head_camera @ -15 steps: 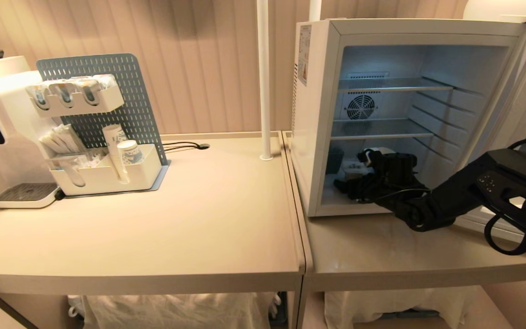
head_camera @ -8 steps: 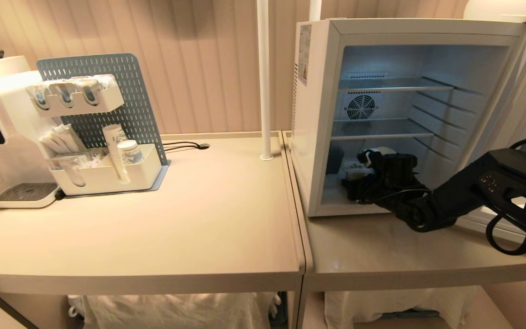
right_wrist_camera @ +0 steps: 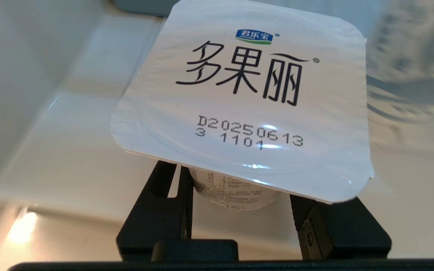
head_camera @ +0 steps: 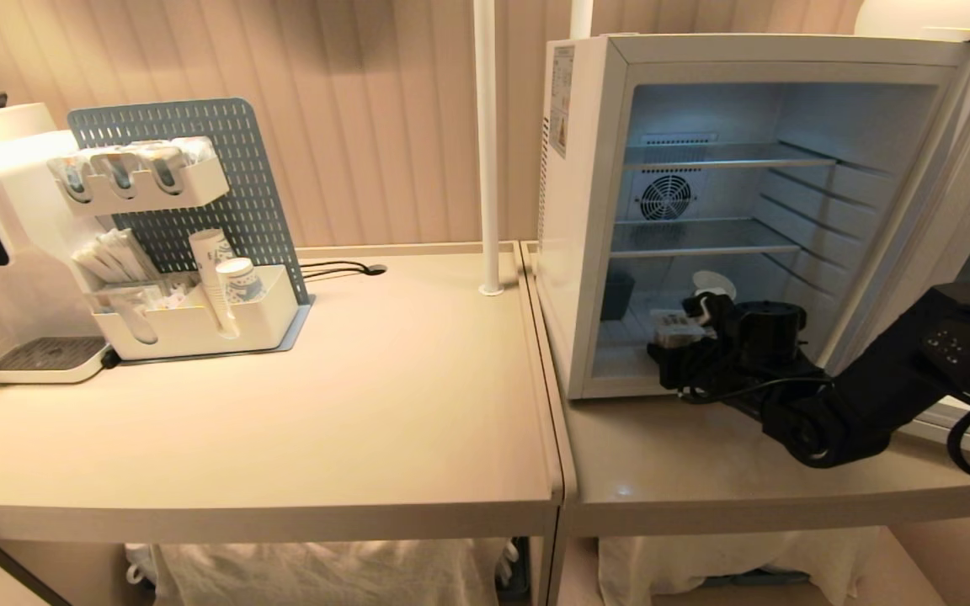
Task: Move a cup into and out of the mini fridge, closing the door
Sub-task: Take the yoghurt out of the freezer, then place the yoghurt on the table
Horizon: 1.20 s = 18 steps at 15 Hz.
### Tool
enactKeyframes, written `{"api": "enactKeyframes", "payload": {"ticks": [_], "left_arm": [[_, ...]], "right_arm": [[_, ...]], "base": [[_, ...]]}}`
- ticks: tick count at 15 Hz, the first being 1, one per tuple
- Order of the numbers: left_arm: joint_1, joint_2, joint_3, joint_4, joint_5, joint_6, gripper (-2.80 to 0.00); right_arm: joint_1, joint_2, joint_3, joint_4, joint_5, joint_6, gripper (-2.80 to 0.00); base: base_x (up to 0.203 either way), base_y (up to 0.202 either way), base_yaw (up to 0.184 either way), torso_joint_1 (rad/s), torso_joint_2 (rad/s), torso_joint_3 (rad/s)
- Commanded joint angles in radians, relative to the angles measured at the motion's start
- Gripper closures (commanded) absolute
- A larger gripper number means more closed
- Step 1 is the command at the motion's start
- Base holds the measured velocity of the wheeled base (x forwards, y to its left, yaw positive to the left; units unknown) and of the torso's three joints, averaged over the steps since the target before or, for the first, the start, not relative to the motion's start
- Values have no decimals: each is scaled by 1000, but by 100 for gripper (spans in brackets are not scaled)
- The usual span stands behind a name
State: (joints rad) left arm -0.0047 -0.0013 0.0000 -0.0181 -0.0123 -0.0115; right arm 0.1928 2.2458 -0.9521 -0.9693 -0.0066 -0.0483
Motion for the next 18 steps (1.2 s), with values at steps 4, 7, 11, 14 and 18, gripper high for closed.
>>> {"api": "enactKeyframes", "payload": {"ticks": [4,7,11,14,18], "left_arm": [[0,0,0,0,0,-1,0],[0,0,-2,0,0,-1,0],[-1,0,0,-1,0,-1,0],[0,0,0,0,0,1,0],[0,0,0,0,0,1,0]], "right_arm": [[-1,-259,193,-32,12,30,0],[3,-487,322,-10,21,30,0],[11,-935,446,205,61,32,0],[12,-1328,481,536,88,52,0],[4,-1712,504,940,-23,110,0]], "base": [[0,0,0,0,0,0],[0,0,0,0,0,0],[0,0,0,0,0,0],[0,0,0,0,0,0],[0,0,0,0,0,0]]}}
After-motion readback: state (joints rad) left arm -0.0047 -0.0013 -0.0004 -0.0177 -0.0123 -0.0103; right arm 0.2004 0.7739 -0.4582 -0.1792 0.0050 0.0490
